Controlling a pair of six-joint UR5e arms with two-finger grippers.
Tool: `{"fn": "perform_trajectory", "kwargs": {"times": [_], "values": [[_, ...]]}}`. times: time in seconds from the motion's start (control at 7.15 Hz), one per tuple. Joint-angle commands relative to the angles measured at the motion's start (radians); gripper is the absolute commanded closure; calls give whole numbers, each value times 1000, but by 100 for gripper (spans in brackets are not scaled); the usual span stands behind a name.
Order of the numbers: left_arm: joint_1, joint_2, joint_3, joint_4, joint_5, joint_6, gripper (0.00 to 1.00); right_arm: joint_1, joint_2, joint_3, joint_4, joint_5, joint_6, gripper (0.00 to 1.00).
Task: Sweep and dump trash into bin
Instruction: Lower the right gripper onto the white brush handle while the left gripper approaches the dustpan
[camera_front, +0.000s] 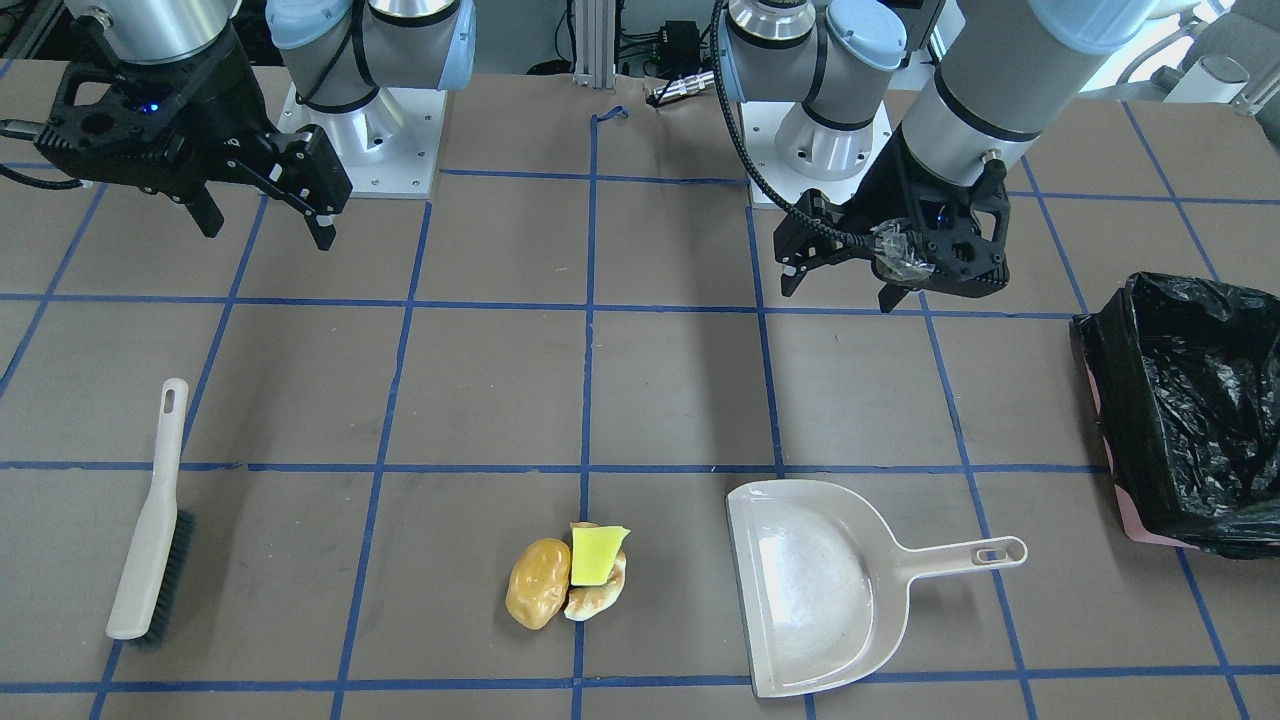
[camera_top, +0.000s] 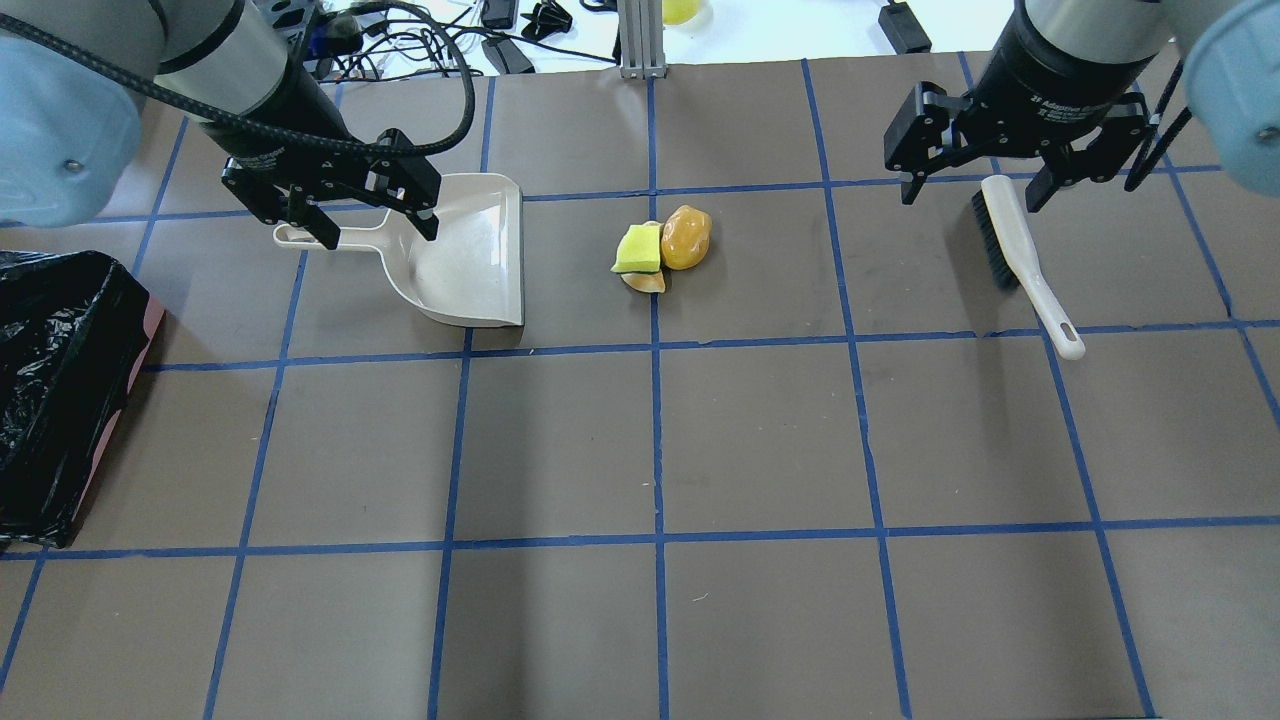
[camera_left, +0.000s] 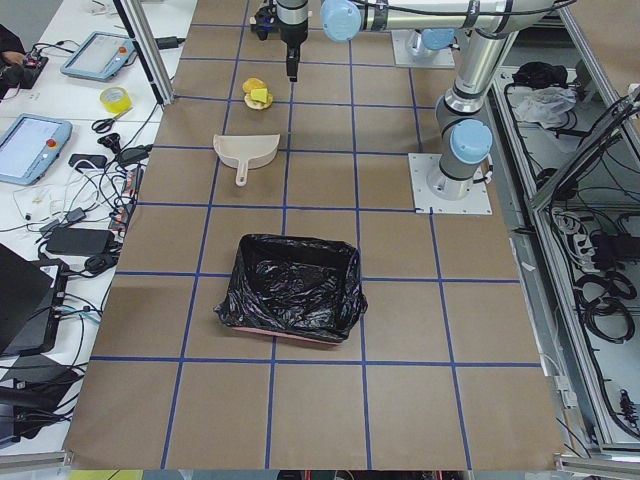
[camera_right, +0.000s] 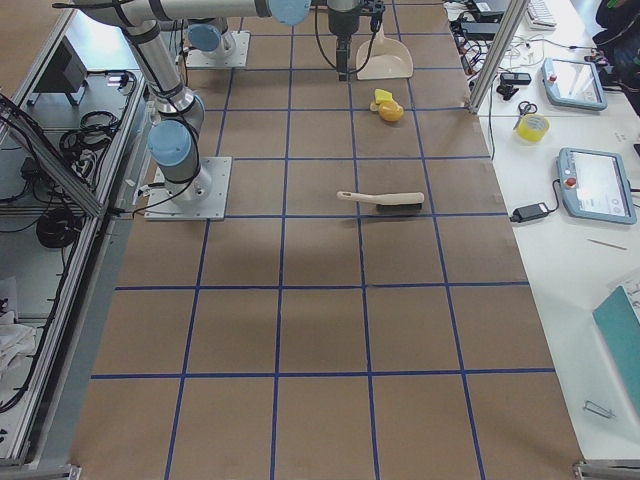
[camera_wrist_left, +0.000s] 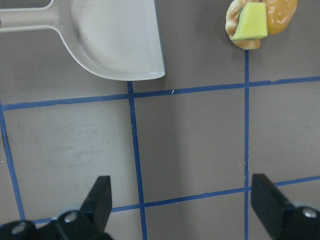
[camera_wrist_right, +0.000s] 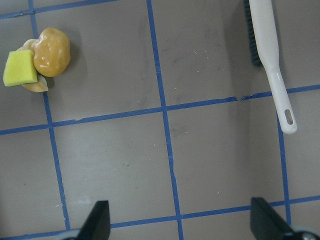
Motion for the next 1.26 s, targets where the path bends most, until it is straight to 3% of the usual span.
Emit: {"fn": "perform_trajectory", "kwargs": {"times": [0.0,0.7,1.12], "values": [[1,-4,-12,9,7,1,0,0,-2,0,2,-11,1,0],[3,-5,-39,37,8,1,0,-49,9,9,1,-34,-49,0],[4,47,-66,66,25,1,0,-256,12,92,-21,-26,-404,0]]}}
